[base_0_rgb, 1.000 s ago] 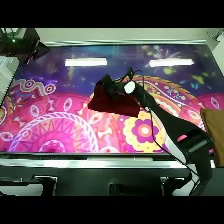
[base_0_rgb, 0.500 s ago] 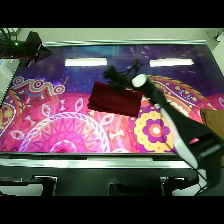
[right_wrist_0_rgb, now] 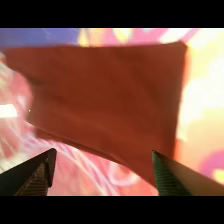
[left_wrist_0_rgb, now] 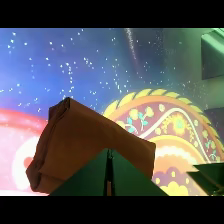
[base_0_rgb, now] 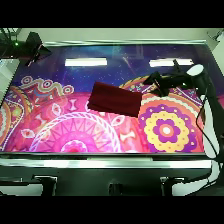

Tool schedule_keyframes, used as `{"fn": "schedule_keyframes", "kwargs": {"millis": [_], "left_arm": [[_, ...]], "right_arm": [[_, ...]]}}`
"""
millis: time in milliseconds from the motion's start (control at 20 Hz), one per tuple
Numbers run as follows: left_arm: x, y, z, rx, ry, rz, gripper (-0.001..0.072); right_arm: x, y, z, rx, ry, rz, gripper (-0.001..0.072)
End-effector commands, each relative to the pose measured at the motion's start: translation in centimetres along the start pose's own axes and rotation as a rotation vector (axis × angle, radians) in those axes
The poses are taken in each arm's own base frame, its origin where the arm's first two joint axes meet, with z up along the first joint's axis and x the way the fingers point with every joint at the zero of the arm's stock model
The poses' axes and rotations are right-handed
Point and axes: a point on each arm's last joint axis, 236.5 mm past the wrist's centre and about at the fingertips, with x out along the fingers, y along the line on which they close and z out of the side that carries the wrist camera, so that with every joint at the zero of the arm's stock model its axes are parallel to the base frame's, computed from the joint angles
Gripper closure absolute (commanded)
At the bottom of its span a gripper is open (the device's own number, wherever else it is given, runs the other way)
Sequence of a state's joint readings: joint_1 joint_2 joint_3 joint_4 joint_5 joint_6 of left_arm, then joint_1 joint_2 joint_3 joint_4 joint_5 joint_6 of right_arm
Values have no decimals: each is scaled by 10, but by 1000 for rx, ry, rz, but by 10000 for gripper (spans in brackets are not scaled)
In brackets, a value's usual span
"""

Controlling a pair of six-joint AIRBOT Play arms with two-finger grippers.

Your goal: Fold the clothes and pants, and hang the long-sleeved shirts on hangers.

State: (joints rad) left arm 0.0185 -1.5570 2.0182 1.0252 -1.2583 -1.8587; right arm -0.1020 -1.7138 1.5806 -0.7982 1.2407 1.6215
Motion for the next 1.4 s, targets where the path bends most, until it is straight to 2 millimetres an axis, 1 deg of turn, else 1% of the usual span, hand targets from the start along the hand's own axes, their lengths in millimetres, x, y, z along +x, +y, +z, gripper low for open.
{"fn": "schedule_keyframes", "kwargs": {"millis": [0,100,200,400,500,650,750,850,950,1000,1050,1100,1150,1200,1300,1350], "left_arm": [[0,1,-1,0,3,2,688],[0,1,0,1,3,1,688],[0,1,-1,12,3,2,688],[0,1,0,11,2,2,688],[0,1,0,11,2,2,688],[0,1,0,11,2,2,688],[0,1,0,11,2,2,687],[0,1,0,11,3,2,687],[0,1,0,11,3,2,687],[0,1,0,11,2,2,687],[0,1,0,11,2,2,687],[0,1,0,11,2,2,687],[1,1,0,11,3,2,687],[1,1,0,11,3,2,687],[1,1,-1,11,4,2,687],[1,1,-1,11,4,2,687]], "right_arm": [[18,-47,-25,-18,168,-25,21],[36,-58,-38,7,241,7,20],[47,-67,-38,19,254,11,20],[62,-65,-23,28,195,52,23],[75,-62,-27,22,203,50,24],[96,-53,-34,-19,207,44,27],[110,-47,-31,-37,176,33,58],[120,-44,-28,-37,146,21,70],[127,-40,-24,-48,118,15,289],[129,-38,-21,-48,104,18,501],[129,-36,-19,-47,92,25,669],[128,-32,-17,-41,81,37,682],[124,-23,-11,-37,57,59,682],[118,-12,-1,-47,13,80,683],[100,9,29,-80,-100,96,684],[91,18,48,-82,-162,98,684]]}}
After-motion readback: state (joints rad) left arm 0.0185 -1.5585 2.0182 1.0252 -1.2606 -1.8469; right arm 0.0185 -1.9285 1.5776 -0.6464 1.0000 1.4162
